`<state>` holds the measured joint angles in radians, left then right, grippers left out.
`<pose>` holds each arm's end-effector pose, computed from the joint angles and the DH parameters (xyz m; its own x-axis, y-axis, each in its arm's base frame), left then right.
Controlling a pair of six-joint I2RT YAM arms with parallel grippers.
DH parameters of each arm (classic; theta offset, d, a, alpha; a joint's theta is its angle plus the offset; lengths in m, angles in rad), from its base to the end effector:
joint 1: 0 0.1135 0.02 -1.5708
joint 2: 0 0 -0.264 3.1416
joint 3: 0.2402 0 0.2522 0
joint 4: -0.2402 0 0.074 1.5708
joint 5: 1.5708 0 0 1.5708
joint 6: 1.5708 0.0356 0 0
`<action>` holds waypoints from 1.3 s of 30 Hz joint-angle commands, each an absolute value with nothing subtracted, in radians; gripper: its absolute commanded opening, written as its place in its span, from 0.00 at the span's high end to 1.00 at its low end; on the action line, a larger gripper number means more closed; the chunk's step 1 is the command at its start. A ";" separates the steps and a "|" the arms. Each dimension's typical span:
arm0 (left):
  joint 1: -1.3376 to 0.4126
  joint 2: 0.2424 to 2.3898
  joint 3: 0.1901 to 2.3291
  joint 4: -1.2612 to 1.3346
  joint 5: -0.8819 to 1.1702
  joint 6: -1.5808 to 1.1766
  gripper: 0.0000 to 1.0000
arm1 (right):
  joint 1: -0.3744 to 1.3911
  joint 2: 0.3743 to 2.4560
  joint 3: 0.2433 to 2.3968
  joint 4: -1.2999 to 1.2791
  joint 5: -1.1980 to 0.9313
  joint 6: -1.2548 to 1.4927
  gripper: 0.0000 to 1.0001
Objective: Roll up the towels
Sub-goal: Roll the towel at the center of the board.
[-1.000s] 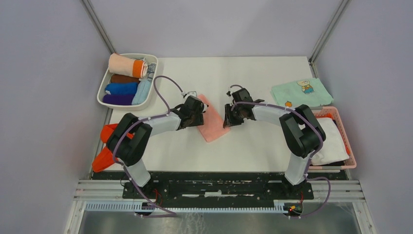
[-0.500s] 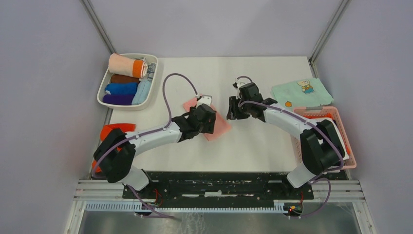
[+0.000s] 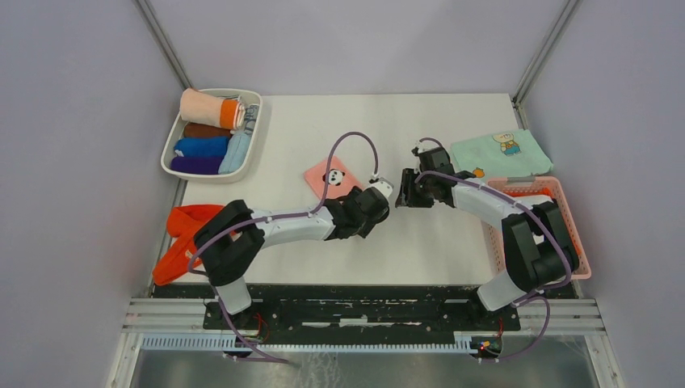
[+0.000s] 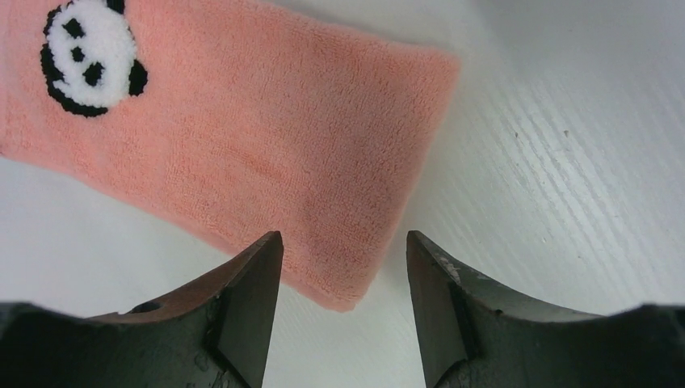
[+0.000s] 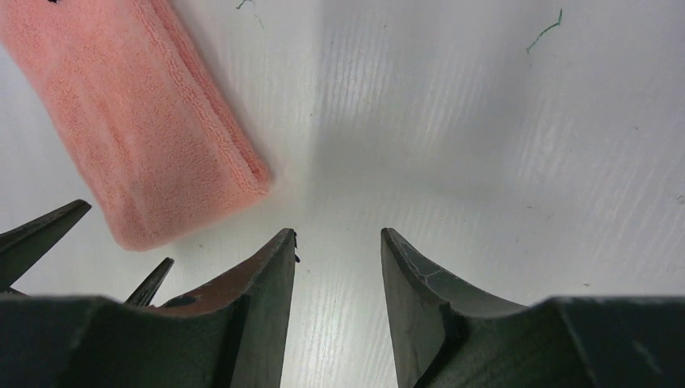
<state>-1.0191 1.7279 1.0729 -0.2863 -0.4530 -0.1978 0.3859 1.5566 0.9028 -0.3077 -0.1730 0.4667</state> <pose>0.1991 -0.2938 0.1869 -0.5393 0.5392 -0.6468 0.5351 0.8125 0.2312 0.2845 0.1222 0.1867 -0.8864 0.1183 -0.4476 -0.0708 0.9208 0.3836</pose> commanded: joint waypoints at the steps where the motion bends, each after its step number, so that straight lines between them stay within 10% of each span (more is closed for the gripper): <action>1: -1.023 1.770 1.148 -0.319 -0.449 -0.080 0.37 | 0.373 1.525 0.900 -0.267 -0.199 0.485 0.49; 39: -0.819 1.880 1.147 -0.332 0.113 -0.249 0.82 | 0.365 1.557 0.836 -0.115 -0.392 0.663 0.42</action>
